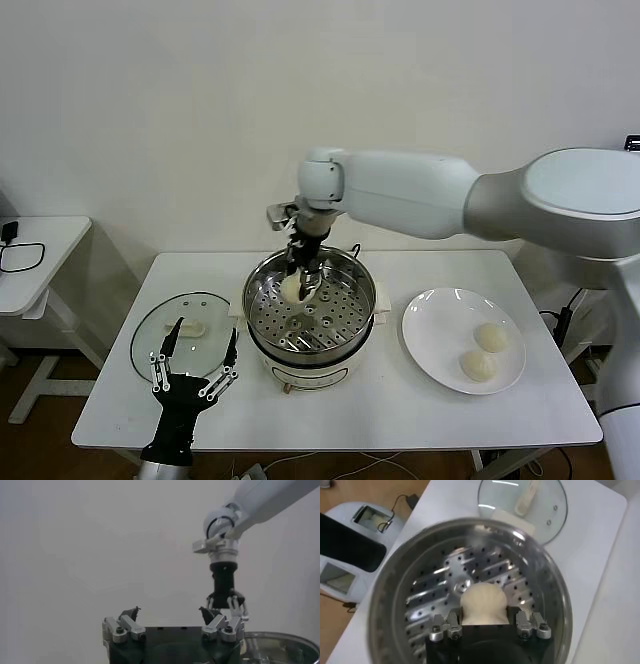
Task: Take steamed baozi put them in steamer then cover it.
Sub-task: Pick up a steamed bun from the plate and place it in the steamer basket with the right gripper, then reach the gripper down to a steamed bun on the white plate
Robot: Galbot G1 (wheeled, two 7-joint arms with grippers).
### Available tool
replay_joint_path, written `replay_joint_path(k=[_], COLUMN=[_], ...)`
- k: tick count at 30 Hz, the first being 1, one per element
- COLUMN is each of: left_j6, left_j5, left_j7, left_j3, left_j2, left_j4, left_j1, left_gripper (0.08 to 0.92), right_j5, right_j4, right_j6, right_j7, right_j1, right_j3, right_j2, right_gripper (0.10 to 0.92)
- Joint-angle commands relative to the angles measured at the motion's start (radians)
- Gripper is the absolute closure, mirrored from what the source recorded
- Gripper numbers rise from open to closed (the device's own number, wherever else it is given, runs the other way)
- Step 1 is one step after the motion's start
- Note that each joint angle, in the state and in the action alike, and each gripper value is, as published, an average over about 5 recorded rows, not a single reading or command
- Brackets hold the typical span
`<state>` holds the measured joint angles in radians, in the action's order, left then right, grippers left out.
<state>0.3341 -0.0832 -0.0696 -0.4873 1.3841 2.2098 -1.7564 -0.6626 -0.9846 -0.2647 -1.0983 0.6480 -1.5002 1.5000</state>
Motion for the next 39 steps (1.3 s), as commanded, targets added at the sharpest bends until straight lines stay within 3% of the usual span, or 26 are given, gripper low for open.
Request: replay_joint_path(k=[1, 14, 21, 25, 32, 39], left_j6=[0.000, -0.001, -0.002, -0.002, -0.007, -0.018], left_j5=[0.001, 0.003, 0.004, 0.005, 0.003, 0.000], left_j7=[-0.001, -0.001, -0.003, -0.003, -0.002, -0.001], left_j3=[-0.001, -0.009, -0.013, -0.015, -0.008, 0.007], left_j2=[0.001, 0.002, 0.005, 0.005, 0.001, 0.001], left_j4=[-0.001, -0.005, -0.006, -0.010, -0.010, -0.008], left_j1=[0.001, 0.001, 0.002, 0.003, 0.008, 0.014], left_gripper=[0.177, 0.177, 0.177, 0.177, 0.177, 0.177], right_j5=[-0.007, 0.019, 0.025, 0.035, 0.094, 0.211], right_j4=[0.099, 0.112, 0.034, -0.098, -0.321, -0.343], right_j6=[-0.014, -0.010, -0.008, -0.009, 0.023, 0.132], right_j7=[0.026, 0.028, 0.034, 0.029, -0.055, -0.174], right_j1=[-0.069, -0.117, -0.077, -0.013, 0.114, 0.130], right_j3=[-0.012, -0.006, 0.005, 0.039, 0.094, 0.066], right_j2=[0.105, 0.099, 0.039, -0.081, -0.441, -0.777], right_gripper=[0.414, 0.403, 0.257, 0.207, 0.203, 0.203])
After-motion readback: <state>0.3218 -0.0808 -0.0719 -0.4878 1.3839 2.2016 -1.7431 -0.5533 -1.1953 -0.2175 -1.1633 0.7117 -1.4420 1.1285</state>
